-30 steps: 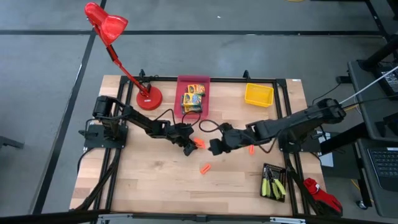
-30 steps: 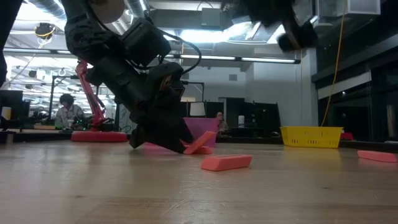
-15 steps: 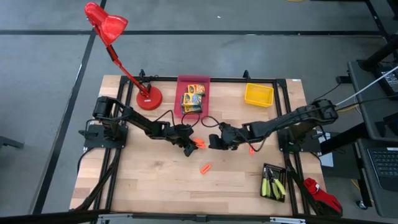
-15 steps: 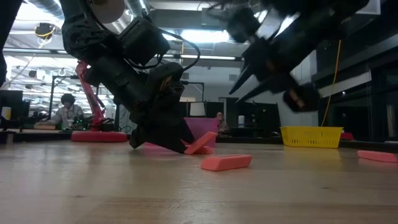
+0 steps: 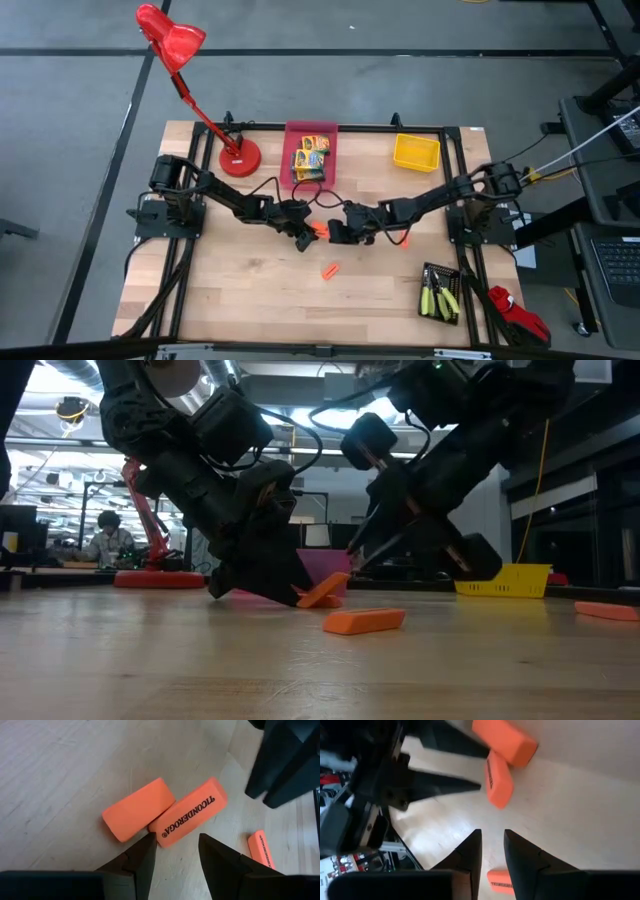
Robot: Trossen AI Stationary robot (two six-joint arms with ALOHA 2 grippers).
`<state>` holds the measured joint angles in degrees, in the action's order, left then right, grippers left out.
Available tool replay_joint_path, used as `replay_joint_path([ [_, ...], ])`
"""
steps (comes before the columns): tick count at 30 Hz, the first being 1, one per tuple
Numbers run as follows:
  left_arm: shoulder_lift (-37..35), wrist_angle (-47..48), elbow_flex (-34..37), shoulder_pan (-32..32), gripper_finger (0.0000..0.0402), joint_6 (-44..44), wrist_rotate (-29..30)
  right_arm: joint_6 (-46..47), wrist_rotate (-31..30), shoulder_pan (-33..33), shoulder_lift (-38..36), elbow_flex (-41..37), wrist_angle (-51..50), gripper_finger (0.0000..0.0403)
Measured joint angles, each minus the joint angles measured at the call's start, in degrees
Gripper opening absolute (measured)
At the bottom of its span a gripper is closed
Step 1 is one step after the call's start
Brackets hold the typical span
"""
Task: Pick & Place School Supplies
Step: Put the orange eraser into the yellow bin
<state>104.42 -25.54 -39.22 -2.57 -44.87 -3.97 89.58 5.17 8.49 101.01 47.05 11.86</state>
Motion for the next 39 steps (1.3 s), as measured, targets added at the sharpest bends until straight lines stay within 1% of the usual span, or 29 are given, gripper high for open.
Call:
replay_joint_path([
  [4,0.00,-0.04,0.00,0.00,0.0148,0.00,-0.04,0.00,-0.46,-1.57,0.70,0.07,0.13,0.0104],
  [8,0.00,-0.18,0.00,0.00,0.0148,0.00,-0.09,-0.02,0.64,-2.38,2.01,0.07,0.44,0.0128],
  [13,0.00,-0.26,0.00,0.00,0.0148,0.09,-0.11,0.04,-0.01,-2.36,3.28,0.07,4.28,0.0140],
  [19,0.00,-0.31,0.00,0.00,0.0148,0.55,-0.31,0.90,-0.05,-2.45,4.74,0.07,5.77,0.0141],
  [25,0.00,-0.35,0.00,0.00,0.0148,0.64,-0.42,0.52,-1.97,-2.85,4.74,0.07,5.81,0.0139],
  [35,0.00,-0.39,0.00,0.00,0.0148,0.62,-0.44,-1.16,-2.59,-3.63,4.74,0.07,6.14,0.0104],
  [39,0.00,-0.39,0.00,0.02,0.0148,0.63,-0.44,-1.51,-1.08,-3.58,4.74,0.07,6.16,0.0094],
])
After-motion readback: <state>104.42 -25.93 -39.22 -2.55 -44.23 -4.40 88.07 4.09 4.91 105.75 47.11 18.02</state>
